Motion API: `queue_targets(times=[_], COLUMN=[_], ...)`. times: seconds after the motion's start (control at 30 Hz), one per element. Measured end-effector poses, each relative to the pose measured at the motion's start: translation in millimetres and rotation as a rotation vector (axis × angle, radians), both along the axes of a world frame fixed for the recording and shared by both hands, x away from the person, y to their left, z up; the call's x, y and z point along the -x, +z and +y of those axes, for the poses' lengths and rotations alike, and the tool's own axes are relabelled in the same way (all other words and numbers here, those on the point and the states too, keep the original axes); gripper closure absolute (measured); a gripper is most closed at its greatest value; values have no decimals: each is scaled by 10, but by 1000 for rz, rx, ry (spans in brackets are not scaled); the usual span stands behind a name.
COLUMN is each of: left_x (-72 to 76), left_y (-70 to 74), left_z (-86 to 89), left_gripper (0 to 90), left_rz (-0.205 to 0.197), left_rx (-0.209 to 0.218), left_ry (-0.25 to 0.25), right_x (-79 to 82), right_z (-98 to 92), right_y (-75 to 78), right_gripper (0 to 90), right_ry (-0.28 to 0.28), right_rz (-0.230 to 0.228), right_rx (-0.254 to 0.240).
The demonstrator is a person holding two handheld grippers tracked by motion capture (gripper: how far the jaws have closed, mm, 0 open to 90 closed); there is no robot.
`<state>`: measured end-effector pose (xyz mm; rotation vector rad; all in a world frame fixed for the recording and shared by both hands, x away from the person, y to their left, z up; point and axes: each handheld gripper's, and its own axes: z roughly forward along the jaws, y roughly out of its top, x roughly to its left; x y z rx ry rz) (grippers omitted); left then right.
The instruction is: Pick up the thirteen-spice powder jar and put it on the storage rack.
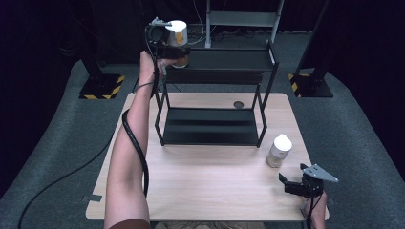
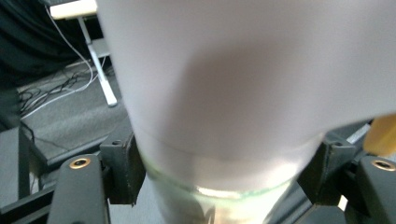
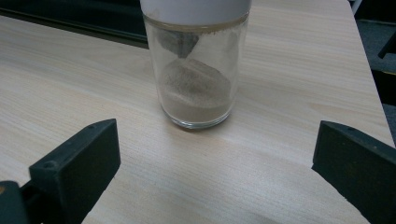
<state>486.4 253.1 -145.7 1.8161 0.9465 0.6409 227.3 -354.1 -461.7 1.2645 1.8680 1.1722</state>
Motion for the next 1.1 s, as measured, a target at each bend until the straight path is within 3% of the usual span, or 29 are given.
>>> queue_targets(times=[0.23, 0.5, 0.8, 1.1], left_x=[121, 319, 599, 885], left_y=[124, 147, -63, -513], left_z=[88, 175, 253, 334], left_gripper=[100, 17, 5, 0], left_rz=[23, 33, 22, 28], left_rx=[-36, -113, -181, -227], left_ry=[-11, -30, -77, -125], right_x=[-2, -7, -11, -13], right_z=[4, 12, 19, 23], right_y=[2, 8, 14, 16], right_gripper=[0, 0, 0, 0], right_ry=[0, -1, -3, -3], right_rz=[1, 5, 9, 9], right_rx=[2, 4, 7, 9])
